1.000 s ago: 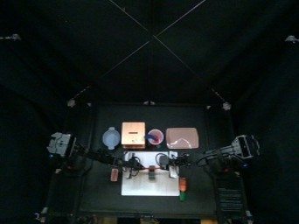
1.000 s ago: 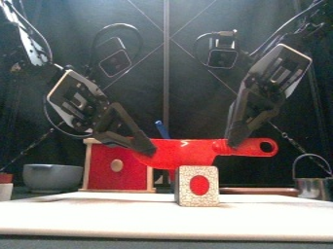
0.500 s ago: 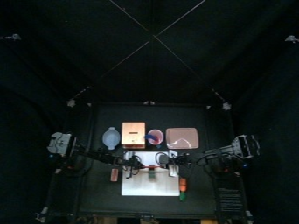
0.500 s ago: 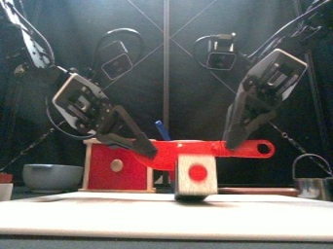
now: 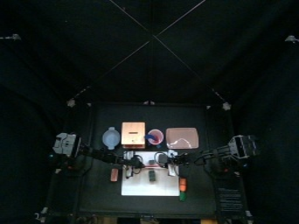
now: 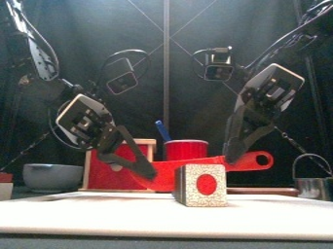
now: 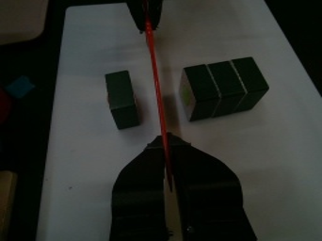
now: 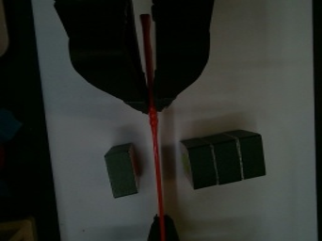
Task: Cut the sushi into 4 pieces with the knife
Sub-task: Cut the sushi into 4 pieces
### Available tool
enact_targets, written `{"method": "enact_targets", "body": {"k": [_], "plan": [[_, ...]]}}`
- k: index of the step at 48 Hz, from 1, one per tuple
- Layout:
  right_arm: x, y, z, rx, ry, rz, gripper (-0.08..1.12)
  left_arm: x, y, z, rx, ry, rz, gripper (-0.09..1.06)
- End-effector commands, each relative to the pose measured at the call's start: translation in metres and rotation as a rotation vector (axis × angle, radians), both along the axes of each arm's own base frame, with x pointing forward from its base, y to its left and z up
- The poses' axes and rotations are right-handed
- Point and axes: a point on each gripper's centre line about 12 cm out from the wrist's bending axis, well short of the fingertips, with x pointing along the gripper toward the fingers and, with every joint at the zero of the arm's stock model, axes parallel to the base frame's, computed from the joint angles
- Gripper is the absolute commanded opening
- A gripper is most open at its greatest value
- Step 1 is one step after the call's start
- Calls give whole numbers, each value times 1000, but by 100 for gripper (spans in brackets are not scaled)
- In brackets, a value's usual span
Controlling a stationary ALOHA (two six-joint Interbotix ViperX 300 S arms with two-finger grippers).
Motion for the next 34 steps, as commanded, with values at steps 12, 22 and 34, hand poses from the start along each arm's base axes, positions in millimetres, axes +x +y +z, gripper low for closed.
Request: {"method": "enact_targets", "body": {"k": [12,22,34], "plan": [[5,-15,-7,-18,20,-26,19,11,10,-2,9,-4,19,33],[5,-27,-2,-36,6,-45,19,14,19,2,28,-10,18,33],[7,-23,12,-32,-14,-41,19,14,17,13,40,-3,2,33]]}}
